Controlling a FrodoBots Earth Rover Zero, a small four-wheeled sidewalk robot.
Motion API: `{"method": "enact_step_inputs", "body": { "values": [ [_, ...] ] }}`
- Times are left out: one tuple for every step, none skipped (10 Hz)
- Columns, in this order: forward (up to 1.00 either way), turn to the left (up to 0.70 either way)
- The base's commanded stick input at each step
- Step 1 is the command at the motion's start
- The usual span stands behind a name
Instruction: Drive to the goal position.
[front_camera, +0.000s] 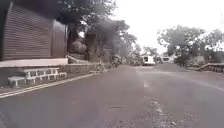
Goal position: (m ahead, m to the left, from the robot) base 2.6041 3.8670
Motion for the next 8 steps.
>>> {"method": "enact_step_inputs", "body": {
  "values": [
    [0.3, 0.05],
    [0.3, 0.05],
    [0.3, 0.05],
    [0.3, 0.05],
    [0.3, 0.05],
    [0.3, 0.04],
    [0.3, 0.03],
    [0.3, 0.02]
  ]
}}
